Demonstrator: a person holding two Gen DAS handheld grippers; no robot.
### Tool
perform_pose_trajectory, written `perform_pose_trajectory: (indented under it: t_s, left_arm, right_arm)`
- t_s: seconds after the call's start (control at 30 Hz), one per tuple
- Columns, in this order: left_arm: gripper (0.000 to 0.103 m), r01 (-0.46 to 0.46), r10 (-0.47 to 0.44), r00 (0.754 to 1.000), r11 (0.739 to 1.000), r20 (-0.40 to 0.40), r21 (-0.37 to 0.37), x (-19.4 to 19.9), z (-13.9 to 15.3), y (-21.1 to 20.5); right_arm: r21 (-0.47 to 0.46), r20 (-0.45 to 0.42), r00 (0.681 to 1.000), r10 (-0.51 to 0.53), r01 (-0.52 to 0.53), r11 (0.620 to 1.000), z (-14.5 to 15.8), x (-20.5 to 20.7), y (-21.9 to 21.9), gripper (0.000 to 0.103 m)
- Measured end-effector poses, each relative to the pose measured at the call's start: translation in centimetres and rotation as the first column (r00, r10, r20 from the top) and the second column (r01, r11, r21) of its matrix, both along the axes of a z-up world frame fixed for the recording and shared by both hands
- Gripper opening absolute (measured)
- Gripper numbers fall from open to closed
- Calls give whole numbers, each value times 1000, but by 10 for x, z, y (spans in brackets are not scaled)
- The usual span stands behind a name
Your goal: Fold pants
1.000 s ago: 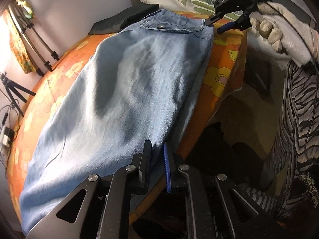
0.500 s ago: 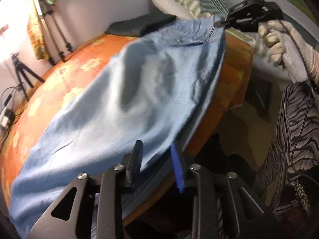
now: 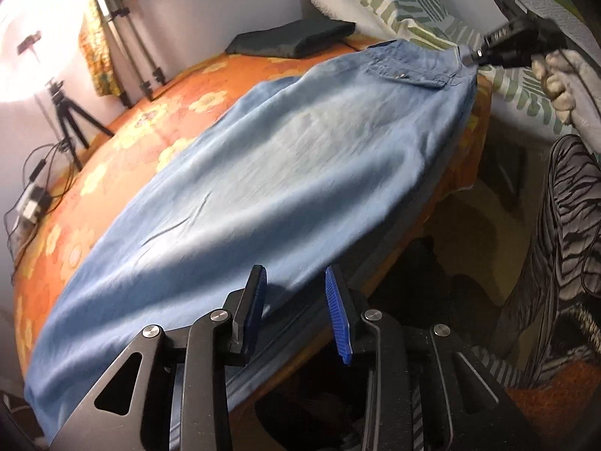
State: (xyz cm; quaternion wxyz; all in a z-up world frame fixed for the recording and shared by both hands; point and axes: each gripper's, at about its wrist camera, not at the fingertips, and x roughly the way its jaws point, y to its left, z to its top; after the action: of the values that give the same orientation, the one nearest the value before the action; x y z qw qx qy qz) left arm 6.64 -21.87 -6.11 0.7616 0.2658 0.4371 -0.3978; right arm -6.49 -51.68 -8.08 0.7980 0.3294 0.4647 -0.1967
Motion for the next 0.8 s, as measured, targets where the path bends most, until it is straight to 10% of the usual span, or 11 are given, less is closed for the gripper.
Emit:
perform_pose_trajectory:
  t_s: [0.3,0.43,0.6,0.8]
  left_arm:
    - [31,-171,171,985,985,3,23,23,29,93]
    - [31,-187,185,982,977,28,99,26,24,120]
    - [31,-248,247,969,954,27,171,38,6,152]
    - [31,-243,247,969,941,10,235,53,-17,170]
  right_arm:
    - [-211,-21,998,54,-57,976,44,6,11,25]
    - [-168,80,954,289,-273,947,70,33,51,25]
    - [-170,106,761,640,-621,765,72,78,145,25]
    - [-141,56,456,888,-877,459,48,108,266,25]
